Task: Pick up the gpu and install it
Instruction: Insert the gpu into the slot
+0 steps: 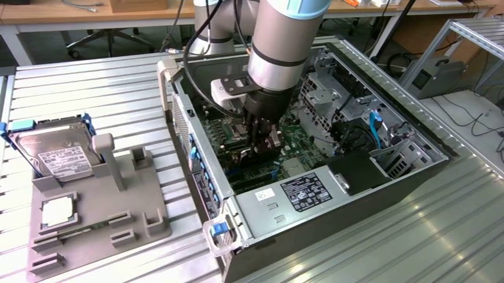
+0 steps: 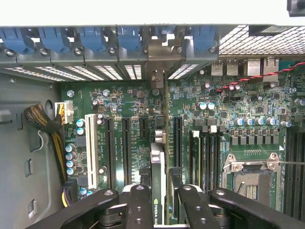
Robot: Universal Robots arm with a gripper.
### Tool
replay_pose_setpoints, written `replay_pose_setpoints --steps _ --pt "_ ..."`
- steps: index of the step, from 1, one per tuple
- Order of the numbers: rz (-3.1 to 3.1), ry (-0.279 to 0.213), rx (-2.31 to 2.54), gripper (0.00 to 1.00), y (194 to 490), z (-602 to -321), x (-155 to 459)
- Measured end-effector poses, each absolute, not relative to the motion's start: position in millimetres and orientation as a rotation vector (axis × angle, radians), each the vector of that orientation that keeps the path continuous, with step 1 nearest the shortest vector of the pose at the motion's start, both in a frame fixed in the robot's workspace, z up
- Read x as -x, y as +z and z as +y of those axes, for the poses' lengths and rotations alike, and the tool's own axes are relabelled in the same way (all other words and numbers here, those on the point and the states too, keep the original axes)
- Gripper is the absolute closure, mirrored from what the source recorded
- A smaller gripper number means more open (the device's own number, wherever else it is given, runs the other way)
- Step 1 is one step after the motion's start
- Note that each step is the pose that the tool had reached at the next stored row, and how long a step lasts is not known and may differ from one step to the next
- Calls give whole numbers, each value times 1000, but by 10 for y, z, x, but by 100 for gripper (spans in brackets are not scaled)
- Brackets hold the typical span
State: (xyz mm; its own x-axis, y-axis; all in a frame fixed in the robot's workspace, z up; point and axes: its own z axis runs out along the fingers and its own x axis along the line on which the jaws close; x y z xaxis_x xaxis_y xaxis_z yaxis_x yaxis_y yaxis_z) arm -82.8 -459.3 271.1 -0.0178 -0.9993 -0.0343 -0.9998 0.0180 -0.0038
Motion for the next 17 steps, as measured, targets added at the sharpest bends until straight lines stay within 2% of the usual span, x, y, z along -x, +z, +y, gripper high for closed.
replay_pose_setpoints --steps 17 --pt "2219 40 2179 74 2692 -4594 838"
